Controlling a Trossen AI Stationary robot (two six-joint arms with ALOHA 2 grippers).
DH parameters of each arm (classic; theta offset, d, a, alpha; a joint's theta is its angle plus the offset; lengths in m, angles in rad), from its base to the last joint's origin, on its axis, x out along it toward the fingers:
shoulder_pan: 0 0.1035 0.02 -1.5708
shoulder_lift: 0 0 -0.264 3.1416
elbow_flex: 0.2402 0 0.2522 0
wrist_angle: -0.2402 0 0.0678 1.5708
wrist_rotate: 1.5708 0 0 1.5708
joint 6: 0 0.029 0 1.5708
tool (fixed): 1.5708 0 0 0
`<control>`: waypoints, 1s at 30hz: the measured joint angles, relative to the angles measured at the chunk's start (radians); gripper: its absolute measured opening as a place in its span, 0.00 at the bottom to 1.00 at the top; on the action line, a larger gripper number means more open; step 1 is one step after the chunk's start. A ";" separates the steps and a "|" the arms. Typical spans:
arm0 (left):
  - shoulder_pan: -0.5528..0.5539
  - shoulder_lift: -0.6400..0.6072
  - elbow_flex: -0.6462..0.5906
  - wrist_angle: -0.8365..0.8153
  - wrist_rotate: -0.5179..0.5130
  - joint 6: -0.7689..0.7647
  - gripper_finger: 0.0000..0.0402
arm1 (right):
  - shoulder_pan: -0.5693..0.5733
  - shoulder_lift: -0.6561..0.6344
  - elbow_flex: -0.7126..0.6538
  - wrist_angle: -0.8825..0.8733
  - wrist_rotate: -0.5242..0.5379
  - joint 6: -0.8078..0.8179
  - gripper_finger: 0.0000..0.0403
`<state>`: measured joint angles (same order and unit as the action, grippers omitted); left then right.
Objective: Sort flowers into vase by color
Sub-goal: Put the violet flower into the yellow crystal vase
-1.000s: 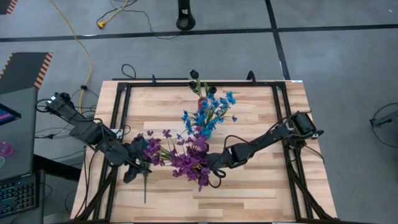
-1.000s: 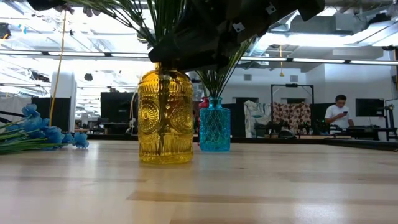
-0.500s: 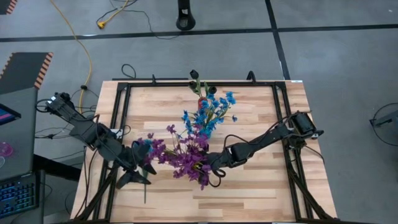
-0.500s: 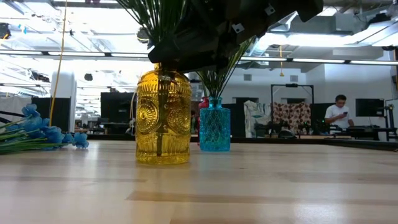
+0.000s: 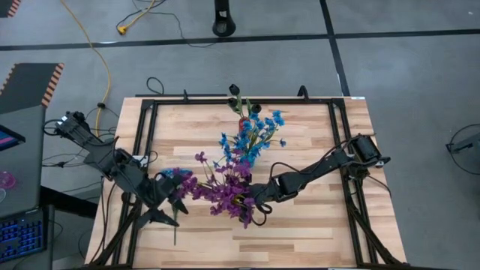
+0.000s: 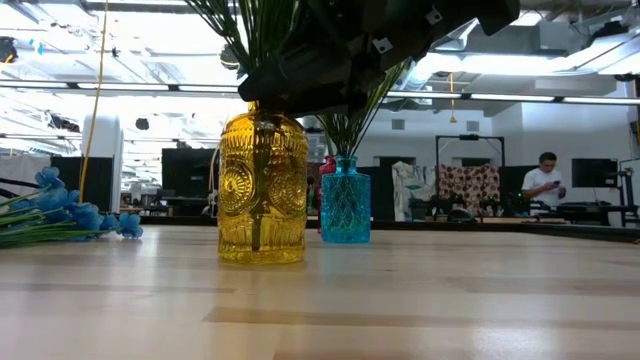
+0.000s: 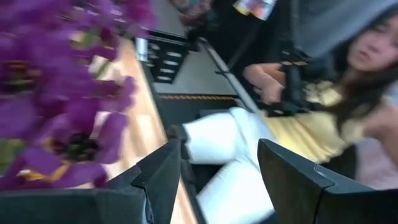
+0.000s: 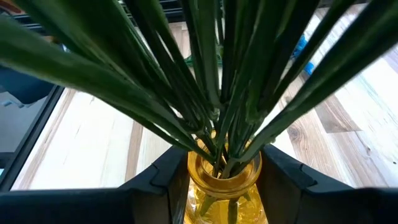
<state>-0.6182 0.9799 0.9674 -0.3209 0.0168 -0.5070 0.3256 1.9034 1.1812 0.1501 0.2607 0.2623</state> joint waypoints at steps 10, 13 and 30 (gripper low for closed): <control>0.025 0.044 0.000 -0.005 -0.087 -0.081 0.50 | 0.000 0.000 0.000 0.000 0.000 0.000 0.44; 0.037 0.055 0.000 -0.005 -0.111 -0.083 0.50 | -0.001 0.000 0.000 0.000 0.001 0.000 0.44; 0.073 0.020 0.005 -0.002 -0.310 0.058 0.50 | -0.001 0.000 0.000 0.000 0.003 0.006 0.44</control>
<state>-0.5448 0.9999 0.9722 -0.3231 -0.2933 -0.4495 0.3248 1.9038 1.1812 0.1503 0.2634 0.2680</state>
